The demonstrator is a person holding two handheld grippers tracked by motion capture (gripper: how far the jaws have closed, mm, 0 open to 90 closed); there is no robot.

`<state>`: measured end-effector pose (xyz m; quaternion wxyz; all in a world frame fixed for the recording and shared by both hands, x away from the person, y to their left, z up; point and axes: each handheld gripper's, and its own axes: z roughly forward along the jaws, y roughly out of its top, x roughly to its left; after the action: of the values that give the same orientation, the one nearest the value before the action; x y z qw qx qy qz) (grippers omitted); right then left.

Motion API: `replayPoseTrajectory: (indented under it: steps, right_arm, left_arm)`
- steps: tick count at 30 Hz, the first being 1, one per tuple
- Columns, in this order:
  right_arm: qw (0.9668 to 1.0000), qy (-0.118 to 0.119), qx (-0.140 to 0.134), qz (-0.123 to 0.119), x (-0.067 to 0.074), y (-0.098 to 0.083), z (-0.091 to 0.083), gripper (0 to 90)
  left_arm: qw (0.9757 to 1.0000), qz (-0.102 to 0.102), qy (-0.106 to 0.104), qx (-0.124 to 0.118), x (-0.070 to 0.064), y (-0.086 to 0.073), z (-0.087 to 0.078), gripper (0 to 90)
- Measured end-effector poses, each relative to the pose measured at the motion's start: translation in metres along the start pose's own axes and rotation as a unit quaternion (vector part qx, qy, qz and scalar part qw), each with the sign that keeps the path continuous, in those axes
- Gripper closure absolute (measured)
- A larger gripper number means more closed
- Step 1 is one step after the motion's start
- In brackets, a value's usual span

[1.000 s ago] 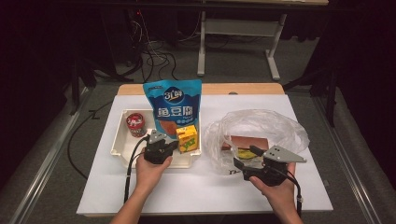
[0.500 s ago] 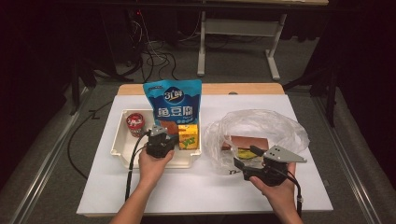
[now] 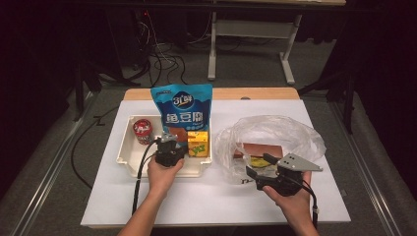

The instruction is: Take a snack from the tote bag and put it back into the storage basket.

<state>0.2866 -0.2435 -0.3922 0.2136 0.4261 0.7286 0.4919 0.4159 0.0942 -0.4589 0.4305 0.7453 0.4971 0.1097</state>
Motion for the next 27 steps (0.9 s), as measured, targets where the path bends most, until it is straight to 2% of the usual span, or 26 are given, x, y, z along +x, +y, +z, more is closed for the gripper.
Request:
replayPoseTrajectory:
  steps: [3, 13, 20, 25, 27]
  right_arm:
    - [1.0000, 0.000, -0.001, -0.002, -0.001, 0.000, 0.000, 22.9]
    - [1.0000, -0.001, 0.000, 0.001, -0.002, 0.000, 0.000, 22.9]
    - [1.0000, -0.001, 0.000, 0.000, -0.001, 0.000, 0.000, 22.9]
    - [1.0000, -0.005, -0.002, 0.002, -0.004, 0.000, -0.001, 23.0]
    - [0.9999, -0.011, -0.006, 0.006, -0.010, 0.000, -0.003, 23.3]
  left_arm:
    - [1.0000, 0.004, 0.000, 0.004, 0.000, -0.001, 0.004, 90.0]
    - [1.0000, -0.005, -0.006, 0.005, 0.002, -0.003, 0.007, 90.0]
    - [0.9998, -0.012, -0.009, 0.015, 0.004, -0.008, 0.010, 90.0]
    - [0.9997, -0.014, -0.009, 0.018, 0.005, -0.009, 0.007, 89.9]
    - [0.9999, -0.009, -0.002, 0.008, 0.006, -0.011, 0.000, 86.2]
